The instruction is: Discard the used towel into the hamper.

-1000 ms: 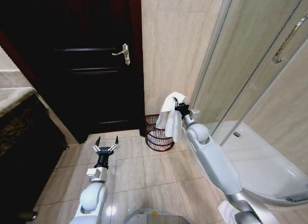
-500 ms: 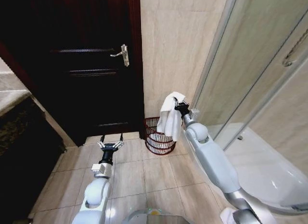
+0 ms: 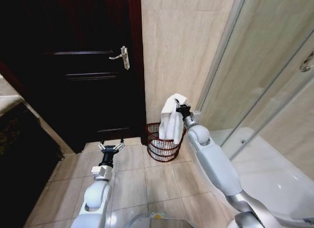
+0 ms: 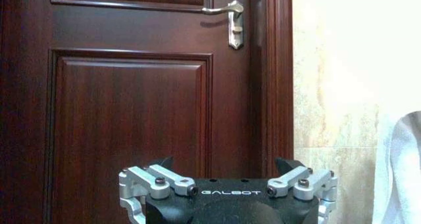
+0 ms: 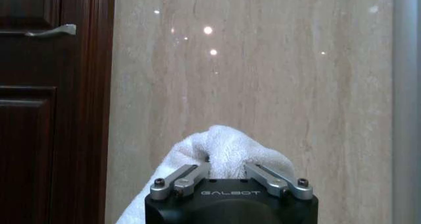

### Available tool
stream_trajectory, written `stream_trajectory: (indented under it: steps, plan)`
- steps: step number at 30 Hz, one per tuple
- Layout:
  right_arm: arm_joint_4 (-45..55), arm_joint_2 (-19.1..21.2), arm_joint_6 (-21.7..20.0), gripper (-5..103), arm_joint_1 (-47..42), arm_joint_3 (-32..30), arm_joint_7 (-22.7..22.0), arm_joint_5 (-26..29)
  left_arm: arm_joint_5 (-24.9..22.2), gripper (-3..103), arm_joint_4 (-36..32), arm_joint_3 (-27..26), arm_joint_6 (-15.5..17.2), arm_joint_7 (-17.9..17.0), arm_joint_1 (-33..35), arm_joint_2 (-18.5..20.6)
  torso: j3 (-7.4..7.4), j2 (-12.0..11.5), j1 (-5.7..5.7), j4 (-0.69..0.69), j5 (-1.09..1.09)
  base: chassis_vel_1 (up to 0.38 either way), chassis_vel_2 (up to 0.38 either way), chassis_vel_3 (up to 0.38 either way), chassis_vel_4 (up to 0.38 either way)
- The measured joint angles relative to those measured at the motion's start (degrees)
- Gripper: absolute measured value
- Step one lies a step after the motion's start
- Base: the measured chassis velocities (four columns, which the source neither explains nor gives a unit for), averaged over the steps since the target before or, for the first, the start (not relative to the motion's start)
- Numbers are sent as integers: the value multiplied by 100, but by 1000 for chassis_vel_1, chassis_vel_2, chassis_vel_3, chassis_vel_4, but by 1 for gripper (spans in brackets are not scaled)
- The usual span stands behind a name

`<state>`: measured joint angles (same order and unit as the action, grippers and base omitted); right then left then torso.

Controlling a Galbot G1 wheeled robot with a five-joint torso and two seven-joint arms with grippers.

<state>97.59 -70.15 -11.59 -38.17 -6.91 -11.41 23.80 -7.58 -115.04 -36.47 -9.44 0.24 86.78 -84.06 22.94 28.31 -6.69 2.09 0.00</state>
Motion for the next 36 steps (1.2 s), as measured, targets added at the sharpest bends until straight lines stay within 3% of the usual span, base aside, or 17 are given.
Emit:
stream_trajectory:
  steps: [13, 26, 33, 36]
  plan:
    - [238, 123, -10, 7, -14, -59, -102, 110, 62, 100, -86, -28, -35, 20, 119, -59, 3, 3, -2, 0, 1, -47, 45, 47, -46]
    - [276, 391, -190, 7, 879, -41, -283, 737, 243, 100, -383, -16, 4, 9, 337, -183, 3, 6, -1, 0, 0, 0, 0, 0, 0]
    - [149, 198, -63, 7, 403, -31, -143, 592, 262, 100, -369, -11, -77, -11, 437, -191, 4, 6, -1, -1, 1, 0, 0, 0, 0]
    - [-186, -30, 244, 7, 153, 23, 45, 393, 261, 100, -324, -13, -140, -13, 449, -185, 4, 6, -1, 0, 0, 0, 0, 0, 0]
